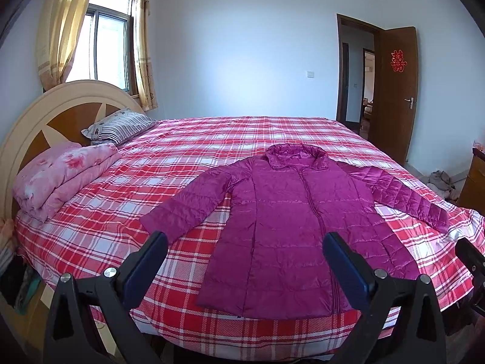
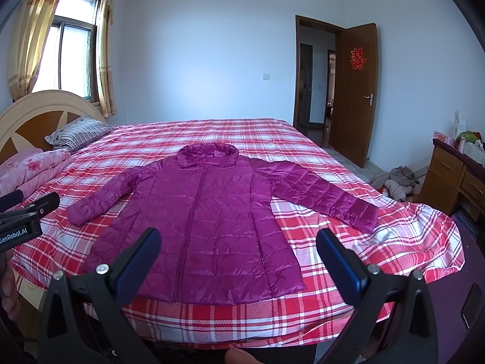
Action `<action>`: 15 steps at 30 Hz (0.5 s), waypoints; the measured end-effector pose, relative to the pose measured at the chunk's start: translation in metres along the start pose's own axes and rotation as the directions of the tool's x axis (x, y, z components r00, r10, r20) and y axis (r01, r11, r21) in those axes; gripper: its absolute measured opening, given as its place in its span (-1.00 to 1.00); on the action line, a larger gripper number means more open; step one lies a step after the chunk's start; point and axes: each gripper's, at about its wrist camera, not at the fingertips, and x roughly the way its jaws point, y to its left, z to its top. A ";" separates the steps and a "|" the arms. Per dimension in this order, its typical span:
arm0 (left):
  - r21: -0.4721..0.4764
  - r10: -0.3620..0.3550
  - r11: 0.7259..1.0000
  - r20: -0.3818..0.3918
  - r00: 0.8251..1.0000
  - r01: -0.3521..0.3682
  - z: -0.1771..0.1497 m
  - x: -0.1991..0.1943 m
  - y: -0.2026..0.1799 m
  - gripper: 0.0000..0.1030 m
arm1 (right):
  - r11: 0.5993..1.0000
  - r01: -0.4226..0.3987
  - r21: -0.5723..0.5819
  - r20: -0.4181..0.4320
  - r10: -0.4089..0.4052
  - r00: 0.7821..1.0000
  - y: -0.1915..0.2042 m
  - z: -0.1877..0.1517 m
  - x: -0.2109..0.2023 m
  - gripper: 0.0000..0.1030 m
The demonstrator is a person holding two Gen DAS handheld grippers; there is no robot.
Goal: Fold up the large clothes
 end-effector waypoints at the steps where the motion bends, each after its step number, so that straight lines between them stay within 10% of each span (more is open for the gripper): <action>1: -0.001 -0.001 1.000 0.001 1.000 0.001 0.000 0.000 0.000 0.98 | 1.000 0.000 0.000 0.000 0.000 1.000 0.000 0.000 0.000 1.00; 15: -0.005 0.001 1.000 0.000 1.000 -0.001 0.001 0.000 0.002 0.98 | 1.000 0.001 -0.004 -0.006 -0.001 1.000 0.001 -0.001 0.001 1.00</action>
